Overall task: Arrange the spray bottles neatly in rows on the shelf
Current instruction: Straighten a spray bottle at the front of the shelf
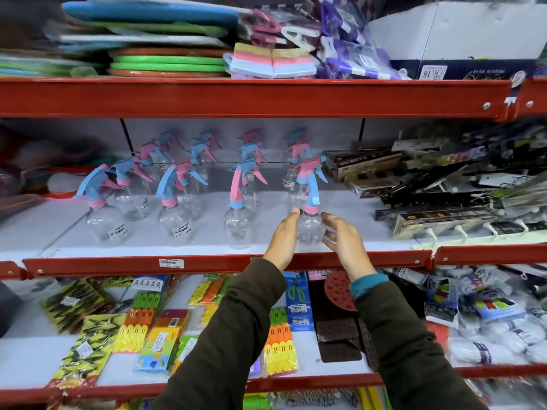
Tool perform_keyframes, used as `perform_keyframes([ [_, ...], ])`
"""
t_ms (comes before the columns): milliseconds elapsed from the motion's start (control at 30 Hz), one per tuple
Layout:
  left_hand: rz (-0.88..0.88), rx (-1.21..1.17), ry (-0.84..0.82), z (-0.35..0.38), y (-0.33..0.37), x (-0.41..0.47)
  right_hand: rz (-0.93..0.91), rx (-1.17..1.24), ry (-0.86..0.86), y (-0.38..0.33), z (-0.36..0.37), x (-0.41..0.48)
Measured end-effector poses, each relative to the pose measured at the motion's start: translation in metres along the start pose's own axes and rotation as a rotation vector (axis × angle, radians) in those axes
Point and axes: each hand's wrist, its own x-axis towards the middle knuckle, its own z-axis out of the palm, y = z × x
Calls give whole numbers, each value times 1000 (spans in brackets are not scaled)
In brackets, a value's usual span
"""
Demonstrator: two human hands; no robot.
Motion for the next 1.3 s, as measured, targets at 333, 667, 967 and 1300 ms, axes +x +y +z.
perform_keyframes([
  [333,22,99,63,1,1,-22,-147,-38,168,4,9,-21],
  [667,406,-36,450,-35,-15,-52,-416,198,194,-5,55,-67],
  [967,142,49,589,-110,3,-24,-78,-13,-116,-3,138,-38],
  [1300,-39,40,178,-128,27,-20,-50,-76,-90,-12,153,-29],
])
